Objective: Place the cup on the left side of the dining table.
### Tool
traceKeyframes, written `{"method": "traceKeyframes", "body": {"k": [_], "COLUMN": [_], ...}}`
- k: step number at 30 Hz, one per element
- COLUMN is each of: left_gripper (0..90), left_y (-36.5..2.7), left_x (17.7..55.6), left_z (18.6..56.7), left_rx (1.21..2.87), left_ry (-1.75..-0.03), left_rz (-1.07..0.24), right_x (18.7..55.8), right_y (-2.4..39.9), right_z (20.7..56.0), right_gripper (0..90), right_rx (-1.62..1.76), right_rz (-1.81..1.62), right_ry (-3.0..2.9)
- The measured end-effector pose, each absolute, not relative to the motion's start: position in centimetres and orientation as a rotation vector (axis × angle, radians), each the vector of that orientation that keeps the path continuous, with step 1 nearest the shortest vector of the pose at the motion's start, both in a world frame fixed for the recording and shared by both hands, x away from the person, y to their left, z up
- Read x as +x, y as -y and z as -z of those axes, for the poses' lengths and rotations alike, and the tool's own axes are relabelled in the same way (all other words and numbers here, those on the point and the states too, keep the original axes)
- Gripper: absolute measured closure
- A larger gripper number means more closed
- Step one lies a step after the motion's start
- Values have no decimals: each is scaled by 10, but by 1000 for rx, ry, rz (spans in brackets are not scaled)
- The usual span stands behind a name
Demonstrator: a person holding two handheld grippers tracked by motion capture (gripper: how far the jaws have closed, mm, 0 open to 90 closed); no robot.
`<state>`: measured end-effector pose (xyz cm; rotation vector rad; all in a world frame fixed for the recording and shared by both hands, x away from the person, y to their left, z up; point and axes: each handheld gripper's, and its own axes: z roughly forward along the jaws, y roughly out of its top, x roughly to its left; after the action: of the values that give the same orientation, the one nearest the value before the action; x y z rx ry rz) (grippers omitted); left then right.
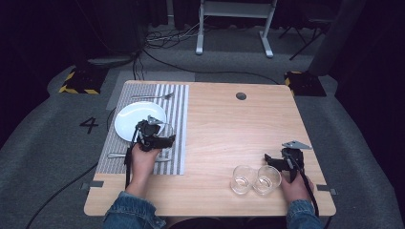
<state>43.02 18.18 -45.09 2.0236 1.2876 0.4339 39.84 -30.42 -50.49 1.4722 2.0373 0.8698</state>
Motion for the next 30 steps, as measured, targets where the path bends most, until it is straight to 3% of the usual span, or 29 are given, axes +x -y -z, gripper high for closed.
{"method": "traceKeyframes", "body": {"k": [17, 30], "left_gripper": [171, 153], "left_y": [-181, -190], "left_x": [425, 408], "left_z": [452, 436], "left_rx": [2081, 1981], "left_ry": [-1297, -1233], "left_rz": [-490, -540], "right_x": [398, 399], "right_y": [304, 304], "right_z": [505, 505], "right_gripper": [90, 90], "right_rx": [1475, 1477], "right_rz": [-872, -872], "right_ry": [-2036, -2035]}}
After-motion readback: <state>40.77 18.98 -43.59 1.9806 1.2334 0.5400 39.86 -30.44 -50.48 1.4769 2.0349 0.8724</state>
